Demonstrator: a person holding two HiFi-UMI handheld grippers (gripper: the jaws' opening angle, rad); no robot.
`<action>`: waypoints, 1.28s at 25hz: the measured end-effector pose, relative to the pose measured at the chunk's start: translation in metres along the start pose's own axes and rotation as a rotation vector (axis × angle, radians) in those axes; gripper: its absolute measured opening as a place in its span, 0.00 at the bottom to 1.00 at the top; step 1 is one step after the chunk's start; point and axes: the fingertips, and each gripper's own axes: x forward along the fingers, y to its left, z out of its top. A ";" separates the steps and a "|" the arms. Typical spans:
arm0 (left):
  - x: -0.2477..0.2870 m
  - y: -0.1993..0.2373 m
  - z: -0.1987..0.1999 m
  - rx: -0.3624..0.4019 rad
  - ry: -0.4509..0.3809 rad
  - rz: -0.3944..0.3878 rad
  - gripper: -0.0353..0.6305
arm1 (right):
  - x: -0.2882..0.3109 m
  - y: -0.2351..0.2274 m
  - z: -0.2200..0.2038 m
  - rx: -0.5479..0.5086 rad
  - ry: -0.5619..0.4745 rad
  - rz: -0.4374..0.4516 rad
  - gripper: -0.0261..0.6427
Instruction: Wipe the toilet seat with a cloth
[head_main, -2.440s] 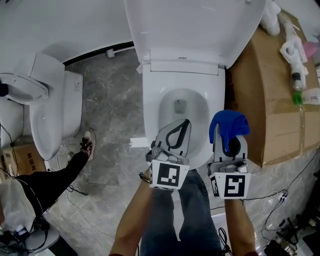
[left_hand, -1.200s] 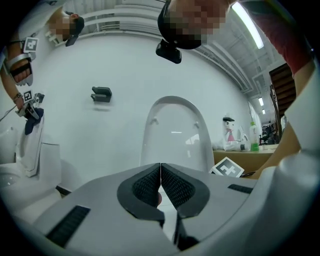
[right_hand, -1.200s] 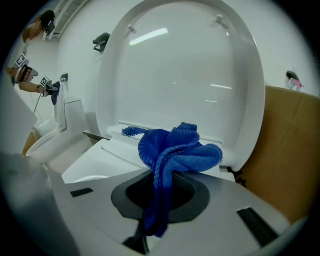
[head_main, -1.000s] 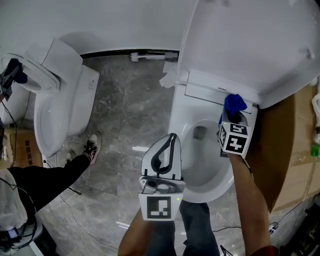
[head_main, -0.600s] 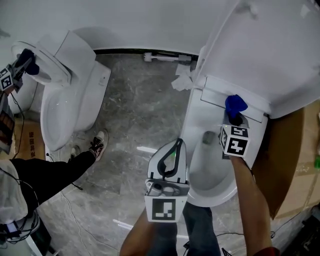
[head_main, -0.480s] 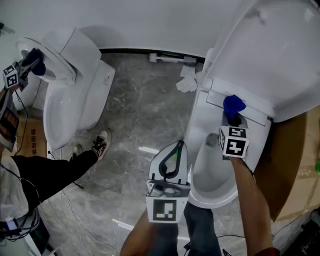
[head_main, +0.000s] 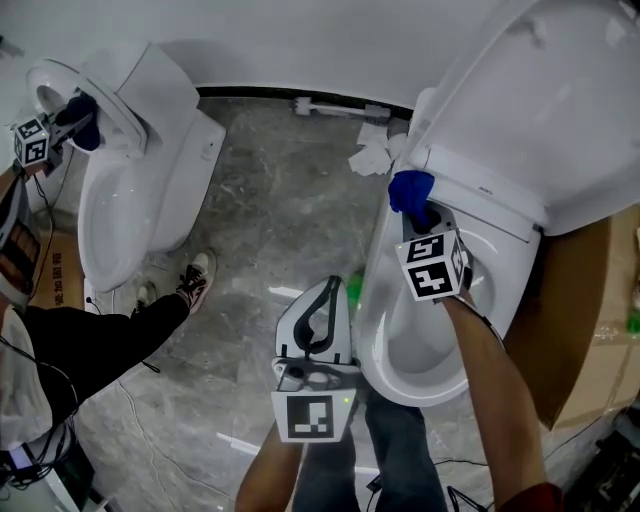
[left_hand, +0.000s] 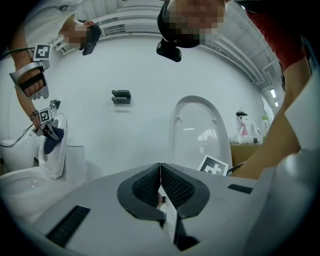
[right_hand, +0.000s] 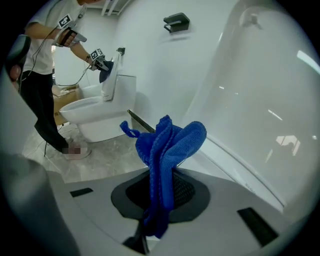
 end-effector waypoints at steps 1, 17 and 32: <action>-0.002 0.002 -0.001 0.000 -0.001 0.004 0.08 | -0.001 0.003 -0.001 -0.009 -0.001 0.007 0.12; -0.039 0.025 0.000 -0.007 -0.030 0.024 0.08 | -0.043 0.085 -0.037 -0.128 0.023 0.111 0.12; -0.077 0.026 -0.001 -0.031 -0.037 0.019 0.08 | -0.103 0.162 -0.095 -0.119 0.083 0.196 0.12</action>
